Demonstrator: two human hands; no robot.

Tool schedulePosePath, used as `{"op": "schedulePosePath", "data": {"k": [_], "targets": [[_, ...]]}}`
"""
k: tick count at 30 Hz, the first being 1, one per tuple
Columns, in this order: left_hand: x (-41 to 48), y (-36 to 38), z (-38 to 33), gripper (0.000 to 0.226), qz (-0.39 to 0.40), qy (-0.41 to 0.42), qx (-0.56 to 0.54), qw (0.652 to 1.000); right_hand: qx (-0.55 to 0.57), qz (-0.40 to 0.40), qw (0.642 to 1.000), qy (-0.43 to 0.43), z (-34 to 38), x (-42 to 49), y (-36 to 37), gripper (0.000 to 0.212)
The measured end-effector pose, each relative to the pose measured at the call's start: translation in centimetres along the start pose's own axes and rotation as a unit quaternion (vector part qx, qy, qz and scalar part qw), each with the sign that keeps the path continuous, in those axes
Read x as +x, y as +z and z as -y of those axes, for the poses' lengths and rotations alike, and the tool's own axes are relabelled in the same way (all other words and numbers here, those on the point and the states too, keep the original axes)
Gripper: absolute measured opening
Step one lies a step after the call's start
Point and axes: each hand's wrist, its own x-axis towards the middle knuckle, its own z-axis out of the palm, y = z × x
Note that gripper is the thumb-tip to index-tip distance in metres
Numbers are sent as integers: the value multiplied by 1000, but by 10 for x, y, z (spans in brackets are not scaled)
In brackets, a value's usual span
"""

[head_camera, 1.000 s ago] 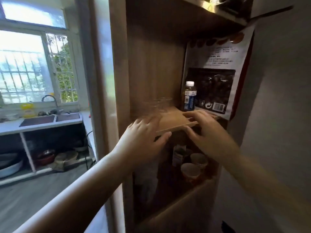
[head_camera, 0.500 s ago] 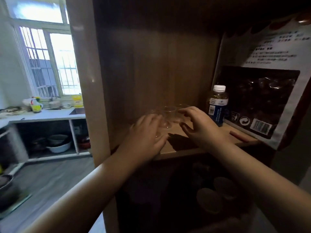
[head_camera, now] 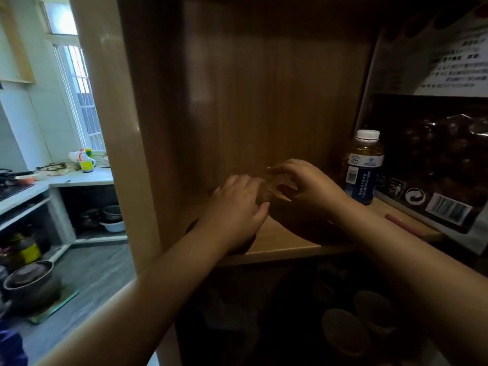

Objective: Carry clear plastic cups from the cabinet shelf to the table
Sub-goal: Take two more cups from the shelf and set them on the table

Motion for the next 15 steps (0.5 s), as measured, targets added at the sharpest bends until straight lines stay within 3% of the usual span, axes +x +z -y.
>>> {"op": "schedulePosePath", "data": {"k": [15], "targets": [[-8, -5, -3, 17, -58, 40, 0, 998, -2, -41, 998, -37, 0, -5, -3, 16]]}}
